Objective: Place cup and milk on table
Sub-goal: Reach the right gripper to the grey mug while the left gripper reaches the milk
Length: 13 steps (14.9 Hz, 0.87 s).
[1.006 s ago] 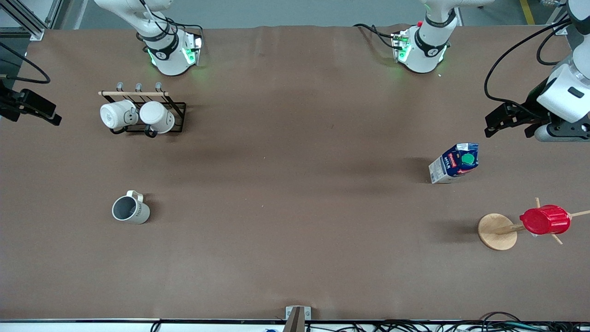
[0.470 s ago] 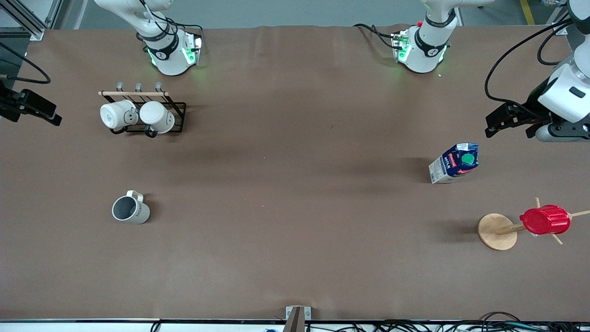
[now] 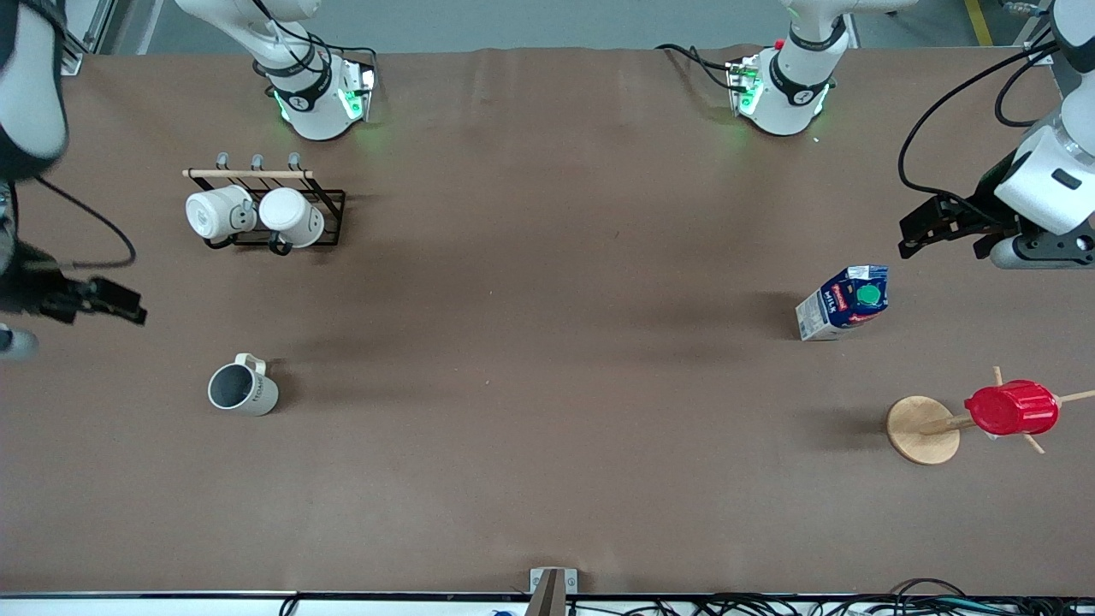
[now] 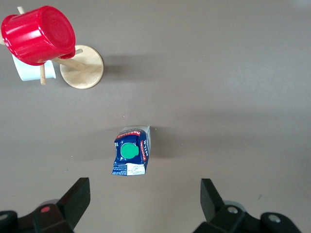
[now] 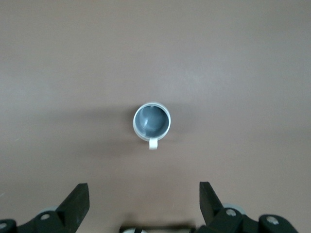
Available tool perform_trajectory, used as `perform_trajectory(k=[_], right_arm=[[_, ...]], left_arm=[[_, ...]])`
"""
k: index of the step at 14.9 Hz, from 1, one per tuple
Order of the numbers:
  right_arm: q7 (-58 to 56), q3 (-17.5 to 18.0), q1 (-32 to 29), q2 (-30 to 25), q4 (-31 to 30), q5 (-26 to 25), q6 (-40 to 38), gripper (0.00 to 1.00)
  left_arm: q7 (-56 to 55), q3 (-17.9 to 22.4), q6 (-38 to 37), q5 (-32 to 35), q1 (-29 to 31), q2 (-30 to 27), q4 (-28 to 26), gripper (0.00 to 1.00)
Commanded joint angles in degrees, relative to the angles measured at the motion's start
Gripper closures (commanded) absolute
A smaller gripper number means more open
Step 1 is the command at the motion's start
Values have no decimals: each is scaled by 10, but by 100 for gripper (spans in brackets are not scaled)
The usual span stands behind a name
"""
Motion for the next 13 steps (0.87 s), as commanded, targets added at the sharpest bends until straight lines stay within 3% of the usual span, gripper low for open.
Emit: perform_trajectory(k=[1, 7, 13], right_arm=[[-52, -10, -11, 39, -33, -2, 79, 0], [-93, -11, -7, 84, -170, -4, 281, 0], [-112, -11, -6, 126, -215, -6, 383, 0]], left_arm=[[2, 0, 1, 9, 1, 18, 5, 0], [1, 0, 96, 21, 17, 23, -80, 0], [-3, 0, 182, 31, 22, 37, -165, 0]])
